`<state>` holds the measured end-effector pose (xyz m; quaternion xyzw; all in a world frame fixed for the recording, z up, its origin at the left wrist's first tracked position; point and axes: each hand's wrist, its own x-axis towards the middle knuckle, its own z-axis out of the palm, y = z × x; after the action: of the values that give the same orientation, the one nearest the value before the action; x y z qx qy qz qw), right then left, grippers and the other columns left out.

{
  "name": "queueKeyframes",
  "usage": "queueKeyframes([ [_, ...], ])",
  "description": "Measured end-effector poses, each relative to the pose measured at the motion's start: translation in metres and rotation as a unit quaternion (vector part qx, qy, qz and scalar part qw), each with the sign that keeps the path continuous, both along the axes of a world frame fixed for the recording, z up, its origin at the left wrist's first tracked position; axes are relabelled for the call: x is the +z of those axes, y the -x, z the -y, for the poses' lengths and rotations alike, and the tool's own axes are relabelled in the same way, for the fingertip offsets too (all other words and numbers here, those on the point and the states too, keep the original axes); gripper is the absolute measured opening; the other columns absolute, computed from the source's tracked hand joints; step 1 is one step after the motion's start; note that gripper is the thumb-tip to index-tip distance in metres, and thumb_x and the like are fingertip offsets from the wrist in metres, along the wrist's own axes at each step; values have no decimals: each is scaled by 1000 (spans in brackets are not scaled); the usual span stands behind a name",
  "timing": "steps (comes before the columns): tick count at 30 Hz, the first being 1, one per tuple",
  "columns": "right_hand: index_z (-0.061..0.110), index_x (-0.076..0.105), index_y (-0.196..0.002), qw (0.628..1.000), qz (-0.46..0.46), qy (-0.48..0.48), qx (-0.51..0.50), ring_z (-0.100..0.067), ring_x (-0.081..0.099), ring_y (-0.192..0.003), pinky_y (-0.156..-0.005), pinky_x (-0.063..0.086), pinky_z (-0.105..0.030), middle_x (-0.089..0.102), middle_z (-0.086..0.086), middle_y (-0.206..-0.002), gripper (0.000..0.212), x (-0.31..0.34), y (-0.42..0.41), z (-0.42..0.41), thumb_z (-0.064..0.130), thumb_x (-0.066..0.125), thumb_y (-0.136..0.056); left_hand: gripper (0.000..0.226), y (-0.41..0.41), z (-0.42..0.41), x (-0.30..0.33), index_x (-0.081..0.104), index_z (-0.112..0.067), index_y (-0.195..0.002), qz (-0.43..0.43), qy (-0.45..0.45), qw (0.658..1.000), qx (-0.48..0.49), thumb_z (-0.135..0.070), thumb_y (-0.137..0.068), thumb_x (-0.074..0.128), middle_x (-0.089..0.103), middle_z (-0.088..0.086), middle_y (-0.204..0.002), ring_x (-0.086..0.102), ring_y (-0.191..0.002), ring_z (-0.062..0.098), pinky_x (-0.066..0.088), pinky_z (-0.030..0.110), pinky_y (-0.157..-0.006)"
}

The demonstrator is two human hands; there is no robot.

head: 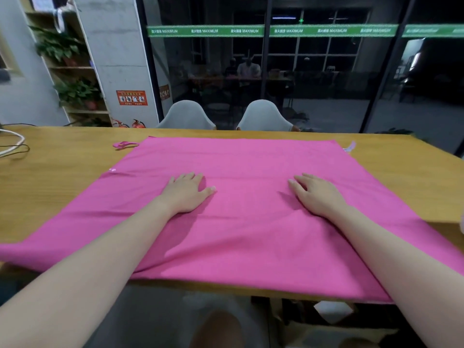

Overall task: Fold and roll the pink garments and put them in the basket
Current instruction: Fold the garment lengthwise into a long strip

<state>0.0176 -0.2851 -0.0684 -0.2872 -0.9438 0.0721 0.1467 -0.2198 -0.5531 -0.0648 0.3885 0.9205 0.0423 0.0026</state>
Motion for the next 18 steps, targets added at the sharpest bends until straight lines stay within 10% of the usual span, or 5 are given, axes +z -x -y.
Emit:
queueKeyframes([
  [9,25,25,-160,995,93,16,41,-24,20,-154,-125,15,-43,24,-6,-167,67,-8,-56,72,61,27,-104,88,-115,-3,-10,15,-30,-163,25,3,991,-132,-81,-93,21,9,3,-171,8,-157,25,7,45,-127],
  [18,27,16,-163,982,127,54,-131,-21,8,-157,-127,11,-43,9,-2,-171,95,-6,-185,1,85,21,-89,117,-119,3,-10,8,-36,-163,30,15,992,-123,-104,-68,12,4,-4,-171,5,-158,20,4,45,-127],
])
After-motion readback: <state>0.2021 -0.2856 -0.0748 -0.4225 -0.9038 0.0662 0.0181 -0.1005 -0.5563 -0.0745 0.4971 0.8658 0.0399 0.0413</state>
